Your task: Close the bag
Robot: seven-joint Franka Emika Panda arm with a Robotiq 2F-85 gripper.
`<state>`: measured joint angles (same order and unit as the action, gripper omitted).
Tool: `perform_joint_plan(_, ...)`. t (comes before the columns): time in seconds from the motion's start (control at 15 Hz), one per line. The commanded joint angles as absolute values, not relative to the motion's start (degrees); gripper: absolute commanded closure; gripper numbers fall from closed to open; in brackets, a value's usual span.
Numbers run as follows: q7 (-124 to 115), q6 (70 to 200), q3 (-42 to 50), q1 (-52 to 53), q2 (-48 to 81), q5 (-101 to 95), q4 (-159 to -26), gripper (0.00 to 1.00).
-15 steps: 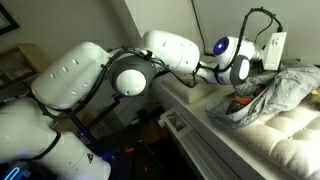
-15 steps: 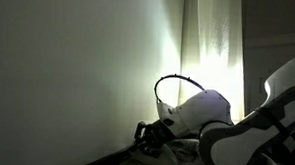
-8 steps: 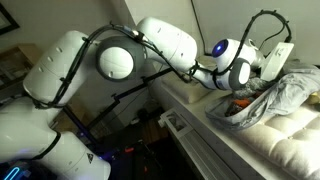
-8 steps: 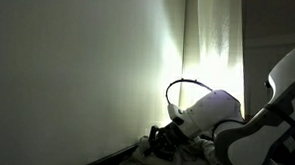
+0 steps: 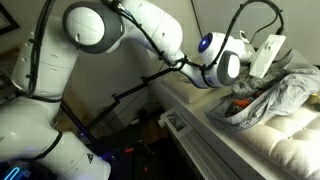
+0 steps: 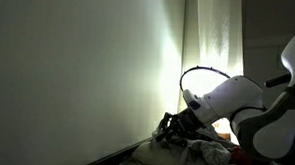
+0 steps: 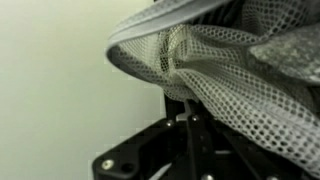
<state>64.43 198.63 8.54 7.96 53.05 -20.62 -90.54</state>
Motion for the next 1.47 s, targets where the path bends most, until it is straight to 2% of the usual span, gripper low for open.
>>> perform_joint_plan(0.0, 61.1, 198.5, 10.6, 10.2, 45.9, -22.1, -99.2, 0.99)
perform_joint_plan(0.47, 60.9, 198.3, 8.5, 8.0, 44.2, -24.5, -104.4, 0.99)
perform_joint_plan(1.13, 64.3, 198.4, 5.4, 6.8, 40.9, -37.5, -102.2, 0.99)
perform_joint_plan(1.4, 76.5, 198.4, -2.9, 2.2, 39.0, -34.8, -98.4, 0.99)
